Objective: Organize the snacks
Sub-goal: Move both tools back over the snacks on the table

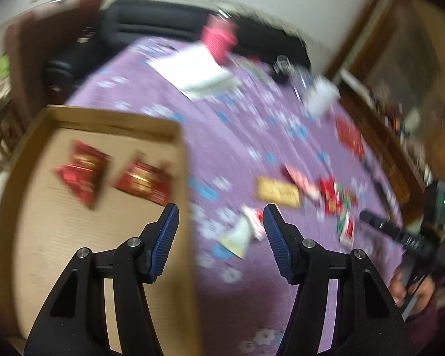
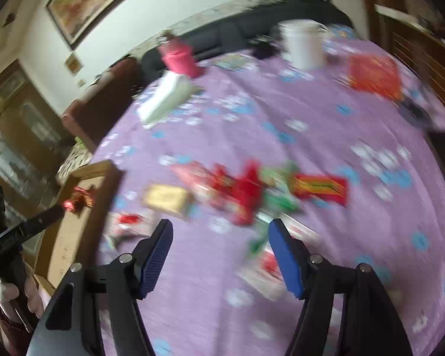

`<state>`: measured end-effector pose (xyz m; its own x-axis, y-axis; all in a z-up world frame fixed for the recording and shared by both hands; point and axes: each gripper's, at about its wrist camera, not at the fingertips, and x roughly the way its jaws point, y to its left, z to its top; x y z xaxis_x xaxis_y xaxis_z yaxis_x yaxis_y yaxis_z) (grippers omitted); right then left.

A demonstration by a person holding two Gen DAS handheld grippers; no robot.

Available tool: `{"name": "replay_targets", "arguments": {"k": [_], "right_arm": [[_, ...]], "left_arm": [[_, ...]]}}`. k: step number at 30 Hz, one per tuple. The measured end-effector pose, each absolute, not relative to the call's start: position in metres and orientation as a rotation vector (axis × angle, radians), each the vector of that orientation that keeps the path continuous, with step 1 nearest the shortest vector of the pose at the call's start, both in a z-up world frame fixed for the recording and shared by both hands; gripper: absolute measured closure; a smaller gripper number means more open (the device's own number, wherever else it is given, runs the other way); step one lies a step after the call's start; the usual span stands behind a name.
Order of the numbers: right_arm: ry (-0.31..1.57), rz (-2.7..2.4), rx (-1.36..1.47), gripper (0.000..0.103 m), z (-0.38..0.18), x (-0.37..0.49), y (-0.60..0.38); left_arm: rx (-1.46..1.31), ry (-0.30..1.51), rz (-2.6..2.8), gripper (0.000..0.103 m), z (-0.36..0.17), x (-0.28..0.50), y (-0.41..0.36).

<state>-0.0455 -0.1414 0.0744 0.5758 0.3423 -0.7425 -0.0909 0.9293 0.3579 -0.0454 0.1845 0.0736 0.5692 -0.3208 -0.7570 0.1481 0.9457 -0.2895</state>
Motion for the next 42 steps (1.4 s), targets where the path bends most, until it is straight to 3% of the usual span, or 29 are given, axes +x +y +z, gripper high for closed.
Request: {"name": "replay_targets", "arguments": {"k": [10, 15, 21, 27, 39, 40, 42], "right_arm": [[0.973, 0.242, 0.339, 0.033, 0.047, -0.05, -0.171], [0.978, 0.256, 0.308, 0.033, 0.038, -0.049, -0.16], [0.96, 0.23, 0.282, 0.033, 0.036, -0.051, -0.164], [0.957, 0.248, 0.243, 0.033, 0.039, -0.061, -0.153], [0.998, 0.456, 0.165, 0.033, 0.037, -0.076, -0.047], [0.994, 0.449, 0.139, 0.034, 0.036, -0.075, -0.039], [0.977, 0.429, 0.096, 0.057, 0.035, -0.072, -0.028]], "left_arm": [[-0.141, 1.095, -0.259, 0.043, 0.031, 0.005, 0.12], [-0.239, 1.202, -0.484, 0.044, 0.024, -0.017, 0.105], [-0.096, 1.05, -0.425, 0.044, 0.054, -0.047, 0.106], [-0.071, 1.024, -0.386, 0.044, 0.045, -0.045, 0.102], [-0.221, 0.92, -0.313, 0.042, 0.07, -0.035, 0.138], [-0.195, 0.926, -0.309, 0.042, 0.069, -0.033, 0.137], [-0.118, 0.944, -0.307, 0.042, 0.063, -0.029, 0.13]]}}
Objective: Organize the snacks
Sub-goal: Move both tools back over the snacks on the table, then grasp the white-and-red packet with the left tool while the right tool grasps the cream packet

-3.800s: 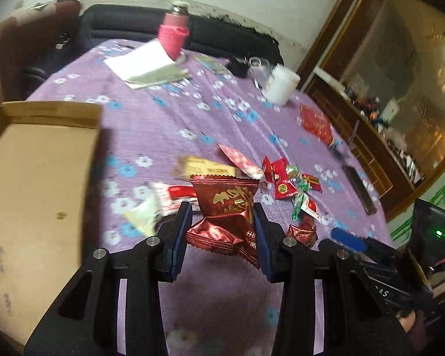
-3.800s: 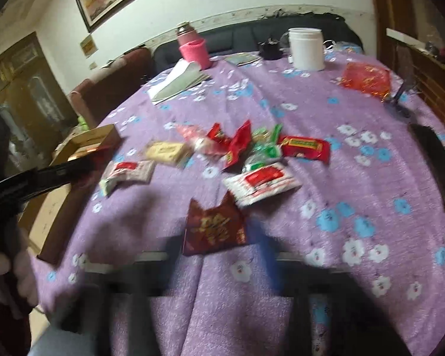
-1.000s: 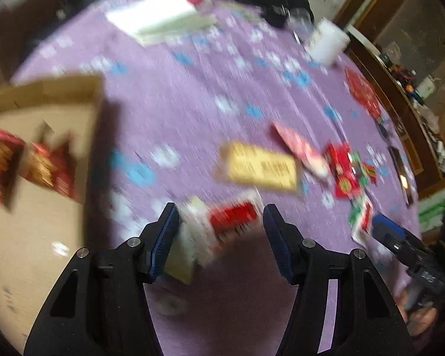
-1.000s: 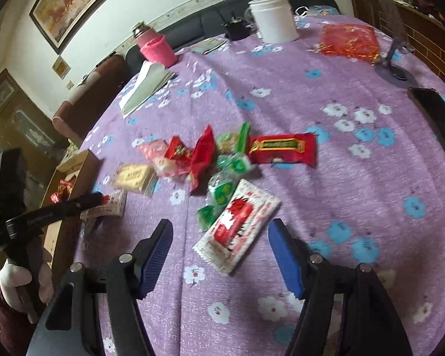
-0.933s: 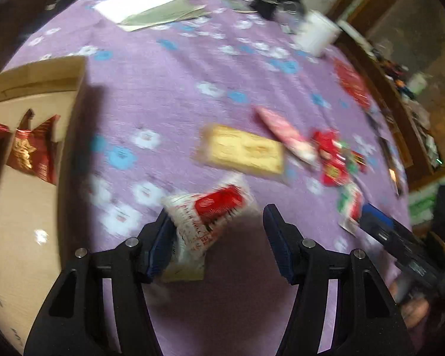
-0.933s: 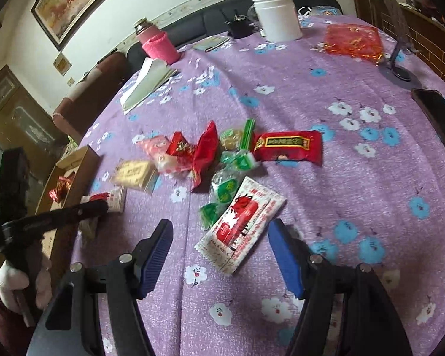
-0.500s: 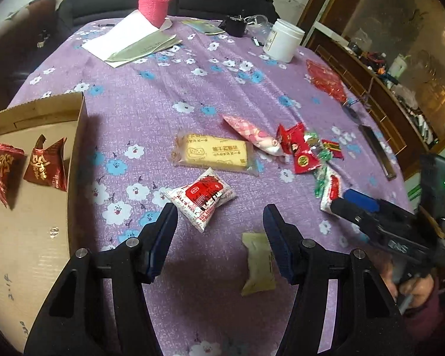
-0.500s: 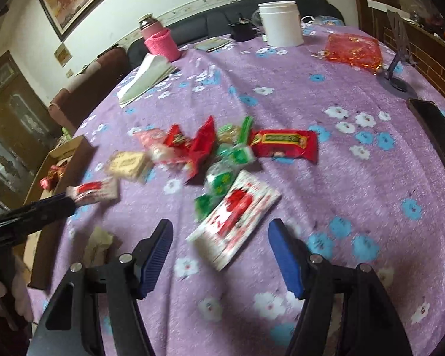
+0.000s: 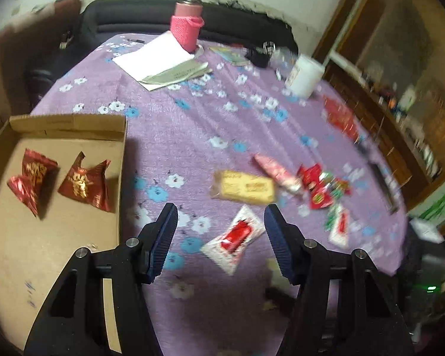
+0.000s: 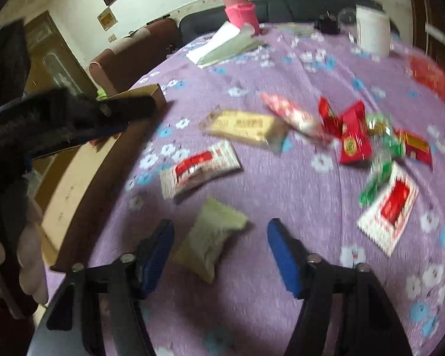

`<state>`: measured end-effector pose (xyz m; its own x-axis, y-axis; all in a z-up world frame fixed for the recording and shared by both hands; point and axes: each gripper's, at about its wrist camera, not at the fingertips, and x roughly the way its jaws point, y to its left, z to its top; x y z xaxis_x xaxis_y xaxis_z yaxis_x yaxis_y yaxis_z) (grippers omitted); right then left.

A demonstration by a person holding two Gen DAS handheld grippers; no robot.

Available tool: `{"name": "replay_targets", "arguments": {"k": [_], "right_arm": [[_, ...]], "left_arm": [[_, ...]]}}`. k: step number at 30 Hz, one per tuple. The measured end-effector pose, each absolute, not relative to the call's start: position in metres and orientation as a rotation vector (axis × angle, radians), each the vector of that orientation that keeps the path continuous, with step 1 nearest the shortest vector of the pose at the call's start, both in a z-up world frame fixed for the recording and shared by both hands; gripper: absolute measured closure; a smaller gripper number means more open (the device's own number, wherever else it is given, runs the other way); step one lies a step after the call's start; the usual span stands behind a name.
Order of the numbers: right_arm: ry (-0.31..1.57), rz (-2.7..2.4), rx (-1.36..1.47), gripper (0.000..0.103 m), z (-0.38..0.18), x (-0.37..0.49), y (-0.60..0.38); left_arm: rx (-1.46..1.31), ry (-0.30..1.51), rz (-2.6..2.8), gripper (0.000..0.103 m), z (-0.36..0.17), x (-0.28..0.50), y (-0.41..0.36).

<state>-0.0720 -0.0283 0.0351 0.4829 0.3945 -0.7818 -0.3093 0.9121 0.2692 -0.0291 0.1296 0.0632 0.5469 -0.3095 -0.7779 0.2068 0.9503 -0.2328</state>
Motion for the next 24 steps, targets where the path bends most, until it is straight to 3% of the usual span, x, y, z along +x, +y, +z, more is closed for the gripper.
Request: {"name": "replay_targets", "arguments": {"k": [5, 14, 16, 17, 24], "right_arm": [[0.974, 0.413, 0.013, 0.071, 0.035, -0.075, -0.026], [0.984, 0.384, 0.052, 0.073, 0.038, -0.088, -0.07], [0.982, 0.401, 0.075, 0.075, 0.038, -0.09, -0.074], [0.981, 0.409, 0.086, 0.076, 0.038, -0.091, -0.076], [0.957, 0.444, 0.137, 0.076, 0.048, -0.096, -0.079]], "left_arm": [[0.004, 0.989, -0.354, 0.042, 0.042, -0.027, 0.109], [0.351, 0.95, -0.318, 0.042, 0.01, -0.038, 0.061], [0.327, 0.961, -0.356, 0.07, 0.01, -0.039, 0.059], [0.296, 0.974, -0.384, 0.08, 0.011, -0.04, 0.06], [0.149, 0.967, -0.421, 0.08, 0.028, -0.055, 0.072]]}}
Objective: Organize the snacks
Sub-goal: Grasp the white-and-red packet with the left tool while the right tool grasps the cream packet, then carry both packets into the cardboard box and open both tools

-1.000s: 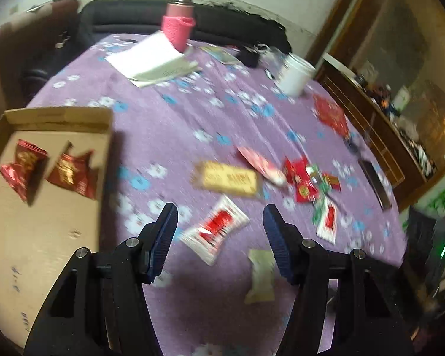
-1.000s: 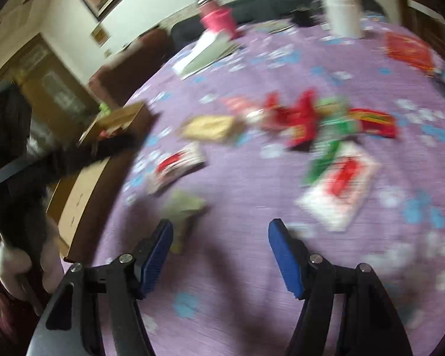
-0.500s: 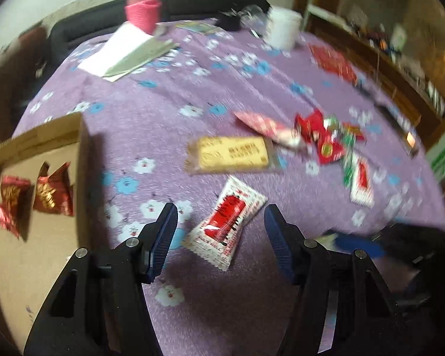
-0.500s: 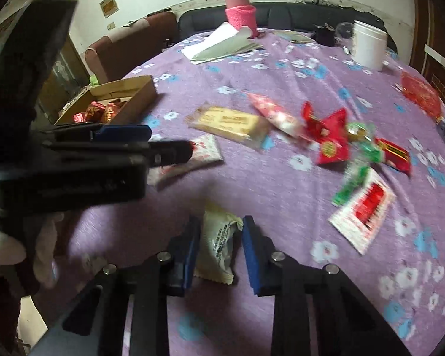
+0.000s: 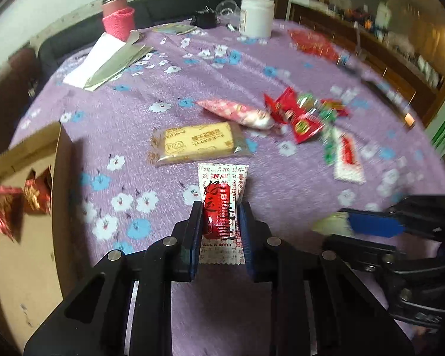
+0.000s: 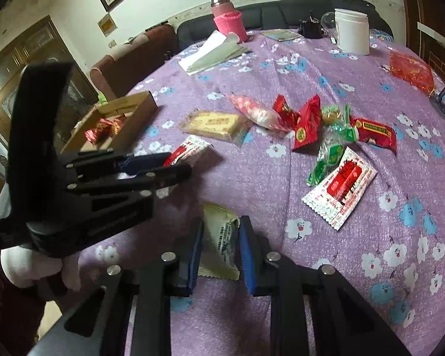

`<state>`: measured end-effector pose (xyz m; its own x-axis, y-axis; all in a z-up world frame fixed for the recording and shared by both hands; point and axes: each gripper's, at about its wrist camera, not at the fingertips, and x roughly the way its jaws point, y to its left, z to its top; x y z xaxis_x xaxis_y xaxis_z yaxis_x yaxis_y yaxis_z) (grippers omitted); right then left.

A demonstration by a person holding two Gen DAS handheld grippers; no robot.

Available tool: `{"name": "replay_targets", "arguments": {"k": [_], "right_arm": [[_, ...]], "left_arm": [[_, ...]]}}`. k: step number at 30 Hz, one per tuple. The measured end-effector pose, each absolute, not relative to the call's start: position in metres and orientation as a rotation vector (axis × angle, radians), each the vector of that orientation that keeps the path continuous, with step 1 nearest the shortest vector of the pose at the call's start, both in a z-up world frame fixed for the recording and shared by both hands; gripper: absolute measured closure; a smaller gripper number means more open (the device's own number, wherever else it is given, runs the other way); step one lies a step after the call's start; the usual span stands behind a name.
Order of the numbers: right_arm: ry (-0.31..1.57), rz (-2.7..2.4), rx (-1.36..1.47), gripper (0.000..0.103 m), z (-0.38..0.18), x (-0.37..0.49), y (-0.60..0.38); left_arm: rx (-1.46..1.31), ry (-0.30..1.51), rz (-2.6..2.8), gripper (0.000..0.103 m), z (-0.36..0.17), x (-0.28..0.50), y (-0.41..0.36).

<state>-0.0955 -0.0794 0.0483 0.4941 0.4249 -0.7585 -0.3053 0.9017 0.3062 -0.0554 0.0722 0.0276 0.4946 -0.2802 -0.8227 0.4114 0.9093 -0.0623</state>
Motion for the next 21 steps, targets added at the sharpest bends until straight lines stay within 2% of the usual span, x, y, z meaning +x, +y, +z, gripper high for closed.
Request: {"name": "replay_targets", "arguments": {"k": [9, 15, 21], "right_arm": [[0.932, 0.53, 0.138, 0.076, 0.078, -0.087, -0.045], [0.901, 0.636, 0.085, 0.076, 0.099, -0.071, 0.018], [0.941, 0.71, 0.056, 0.076, 0.096, -0.041, 0.09]], "left_arm": [[-0.095, 0.911, -0.313, 0.08, 0.072, -0.061, 0.163], [-0.14, 0.958, -0.091, 0.08, 0.061, -0.044, 0.244], [-0.233, 1.031, 0.046, 0.08, 0.036, -0.02, 0.3]]}}
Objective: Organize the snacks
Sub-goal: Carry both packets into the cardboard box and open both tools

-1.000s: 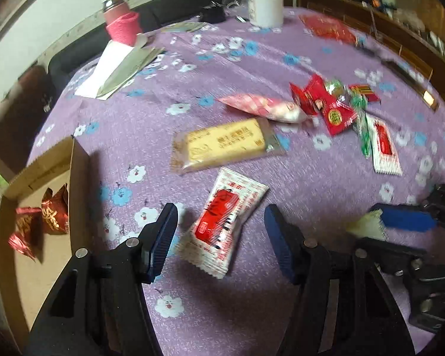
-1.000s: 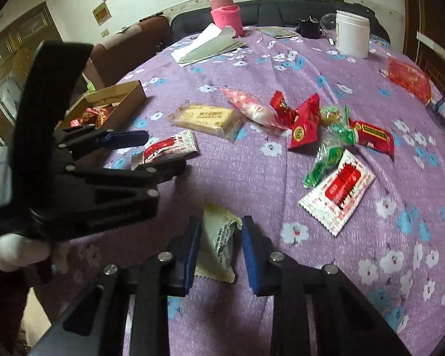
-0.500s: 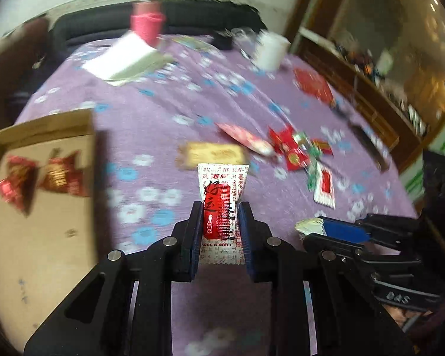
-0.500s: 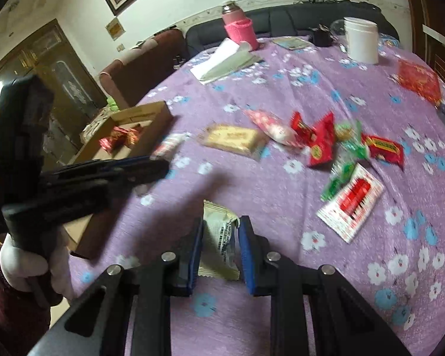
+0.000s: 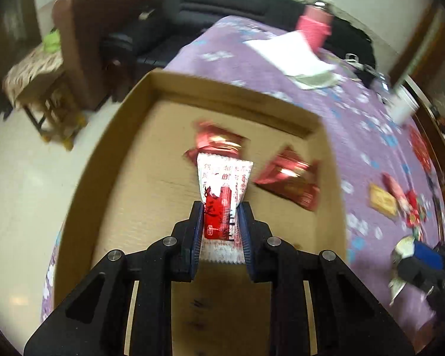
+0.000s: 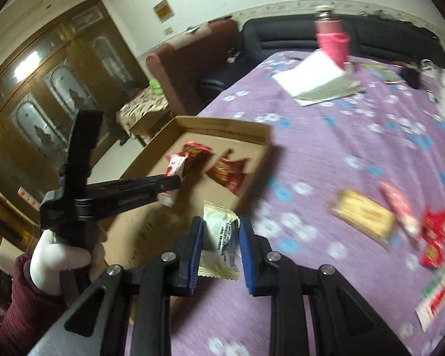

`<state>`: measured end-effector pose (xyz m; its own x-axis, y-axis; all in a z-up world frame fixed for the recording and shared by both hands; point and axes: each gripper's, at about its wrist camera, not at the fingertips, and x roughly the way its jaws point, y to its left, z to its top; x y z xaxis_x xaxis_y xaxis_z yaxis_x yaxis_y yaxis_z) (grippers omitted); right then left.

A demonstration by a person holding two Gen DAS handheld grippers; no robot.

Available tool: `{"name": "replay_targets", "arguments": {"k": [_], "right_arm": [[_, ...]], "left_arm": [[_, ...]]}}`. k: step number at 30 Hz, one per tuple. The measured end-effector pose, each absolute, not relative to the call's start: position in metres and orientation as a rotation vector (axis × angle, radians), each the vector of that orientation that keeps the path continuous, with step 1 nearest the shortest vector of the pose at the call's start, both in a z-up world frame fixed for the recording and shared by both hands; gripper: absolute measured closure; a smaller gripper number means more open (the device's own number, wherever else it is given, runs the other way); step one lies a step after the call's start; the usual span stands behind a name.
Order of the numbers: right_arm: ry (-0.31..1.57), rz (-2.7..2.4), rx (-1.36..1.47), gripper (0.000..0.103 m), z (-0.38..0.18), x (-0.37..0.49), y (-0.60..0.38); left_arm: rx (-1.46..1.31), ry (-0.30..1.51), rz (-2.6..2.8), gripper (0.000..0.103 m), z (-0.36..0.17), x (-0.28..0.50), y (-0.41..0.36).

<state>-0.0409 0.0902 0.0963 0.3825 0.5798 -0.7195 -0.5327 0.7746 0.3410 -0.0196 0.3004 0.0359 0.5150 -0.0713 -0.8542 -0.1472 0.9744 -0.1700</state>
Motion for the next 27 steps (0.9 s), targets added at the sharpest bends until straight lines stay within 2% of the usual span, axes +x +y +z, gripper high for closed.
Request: {"name": "replay_targets", "arguments": {"k": [10, 14, 19, 22, 26, 27], "right_arm": [[1.017, 0.675, -0.037, 0.076, 0.057, -0.008, 0.159], [1.024, 0.671, -0.029, 0.072, 0.052, 0.0, 0.161], [0.999, 0.676, 0.015, 0.053, 0.061, -0.002, 0.152], [0.965, 0.674, 0.02, 0.052, 0.072, -0.008, 0.14], [0.929, 0.636, 0.046, 0.042, 0.086, -0.016, 0.106], [0.923, 0.615, 0.055, 0.041, 0.089, -0.016, 0.093]], "left_arm": [[-0.311, 1.021, 0.047, 0.078, 0.034, -0.004, 0.323], [-0.364, 1.019, 0.027, 0.077, 0.036, -0.009, 0.329], [-0.442, 1.013, 0.022, 0.077, 0.045, -0.023, 0.335], [-0.466, 0.973, 0.014, 0.077, 0.058, -0.038, 0.333], [-0.485, 0.937, 0.004, 0.076, 0.076, -0.053, 0.323], [-0.507, 0.928, -0.015, 0.07, 0.08, -0.057, 0.318]]}}
